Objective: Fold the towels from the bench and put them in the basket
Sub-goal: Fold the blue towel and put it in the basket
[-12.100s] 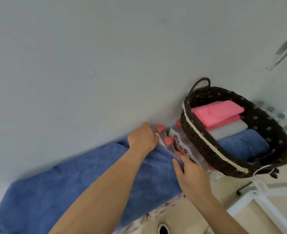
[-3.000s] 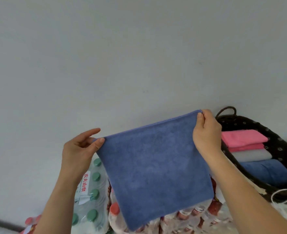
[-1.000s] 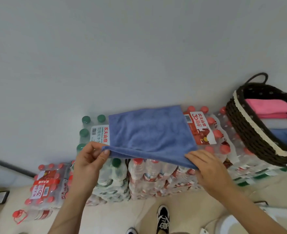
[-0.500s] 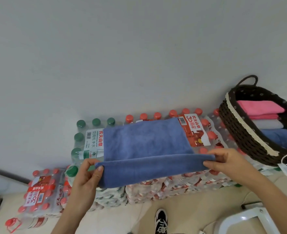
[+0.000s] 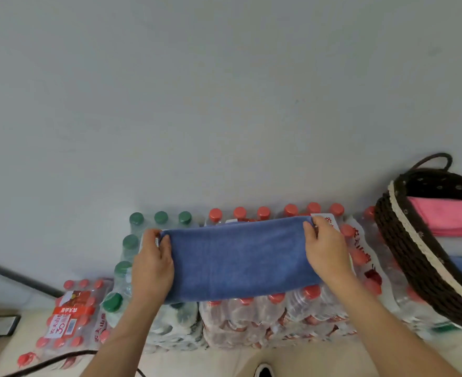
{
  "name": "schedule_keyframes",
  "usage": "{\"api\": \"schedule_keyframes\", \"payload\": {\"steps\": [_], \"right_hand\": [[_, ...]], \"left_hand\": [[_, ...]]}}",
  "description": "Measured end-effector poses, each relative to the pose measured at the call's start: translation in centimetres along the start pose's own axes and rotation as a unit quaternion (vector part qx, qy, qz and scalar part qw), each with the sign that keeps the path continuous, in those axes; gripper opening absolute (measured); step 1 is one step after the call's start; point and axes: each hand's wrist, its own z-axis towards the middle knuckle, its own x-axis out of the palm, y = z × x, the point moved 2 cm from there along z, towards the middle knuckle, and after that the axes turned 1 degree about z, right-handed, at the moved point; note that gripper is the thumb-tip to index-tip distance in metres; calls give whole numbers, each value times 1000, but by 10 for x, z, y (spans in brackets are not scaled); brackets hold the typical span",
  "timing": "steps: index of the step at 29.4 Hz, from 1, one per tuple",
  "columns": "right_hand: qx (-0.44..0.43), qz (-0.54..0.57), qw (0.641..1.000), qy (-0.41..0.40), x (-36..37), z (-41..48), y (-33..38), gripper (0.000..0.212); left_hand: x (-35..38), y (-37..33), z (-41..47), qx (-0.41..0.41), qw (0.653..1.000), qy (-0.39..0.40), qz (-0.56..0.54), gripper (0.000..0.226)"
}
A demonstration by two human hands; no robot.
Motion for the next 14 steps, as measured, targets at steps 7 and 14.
{"api": "schedule_keyframes", "payload": {"steps": [7, 14], "right_hand": [[-12, -150, 988, 37, 20, 29, -6, 35], [-18, -214, 975, 54, 30, 35, -8, 35]], "left_hand": [[15, 3, 22, -4, 992, -2, 125, 17], [27, 15, 31, -15, 975, -2, 220, 26]]}}
